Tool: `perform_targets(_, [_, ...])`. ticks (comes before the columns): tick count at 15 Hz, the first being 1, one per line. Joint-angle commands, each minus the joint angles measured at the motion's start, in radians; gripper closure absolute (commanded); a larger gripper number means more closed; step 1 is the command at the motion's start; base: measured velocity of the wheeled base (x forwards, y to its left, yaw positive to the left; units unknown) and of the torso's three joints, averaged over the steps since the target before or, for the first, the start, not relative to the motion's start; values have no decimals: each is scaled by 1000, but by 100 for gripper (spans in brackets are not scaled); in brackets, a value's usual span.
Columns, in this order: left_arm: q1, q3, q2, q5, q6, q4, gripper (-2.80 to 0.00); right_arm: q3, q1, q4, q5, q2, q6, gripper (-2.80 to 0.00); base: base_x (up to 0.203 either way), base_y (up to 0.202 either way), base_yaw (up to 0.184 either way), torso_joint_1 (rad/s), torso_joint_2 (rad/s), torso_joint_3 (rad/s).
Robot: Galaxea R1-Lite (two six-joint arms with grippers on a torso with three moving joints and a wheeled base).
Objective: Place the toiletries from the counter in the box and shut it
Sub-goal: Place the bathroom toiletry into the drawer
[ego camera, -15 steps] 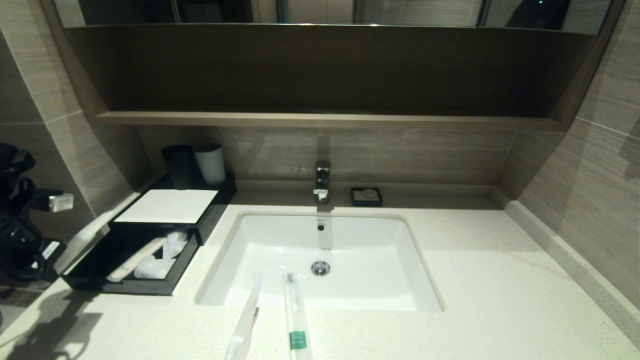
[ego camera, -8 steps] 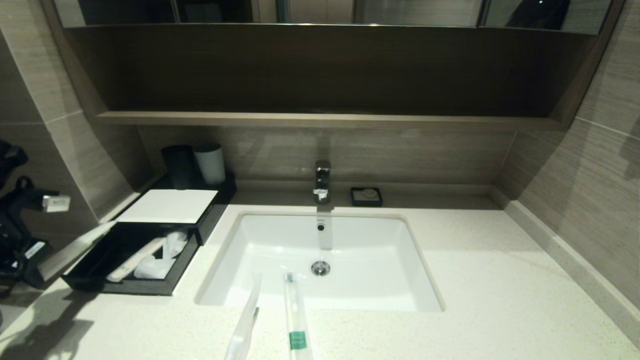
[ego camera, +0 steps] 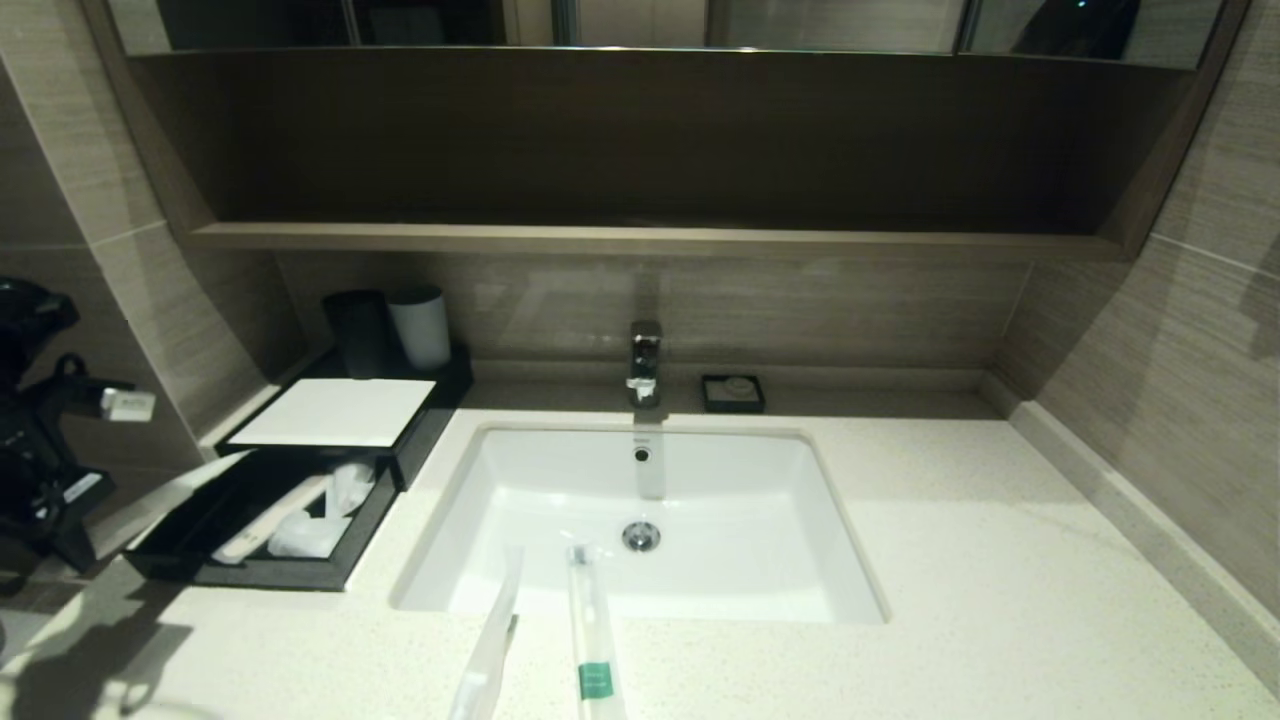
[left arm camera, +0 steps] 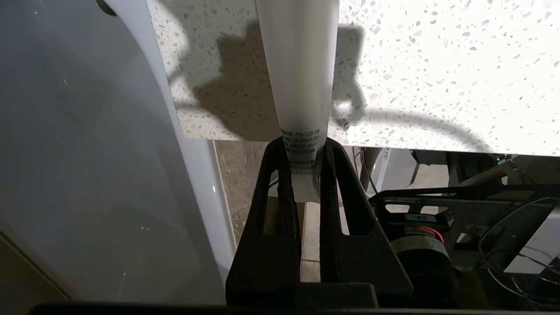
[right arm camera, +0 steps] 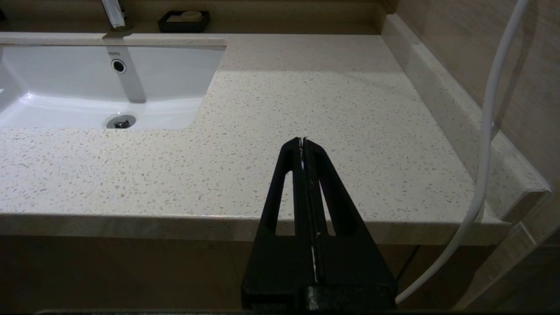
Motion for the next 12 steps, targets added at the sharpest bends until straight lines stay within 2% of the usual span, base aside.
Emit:
perform_targets(1, [1,-44,62,1,2,19,0,2,0,0,0,0,0,0,0,0,0,0,0,0])
perform_targets(12, [-13,-143,181,-3,-2,29,0,2,0,0,0,0,0,0,0,0,0,0,0,0])
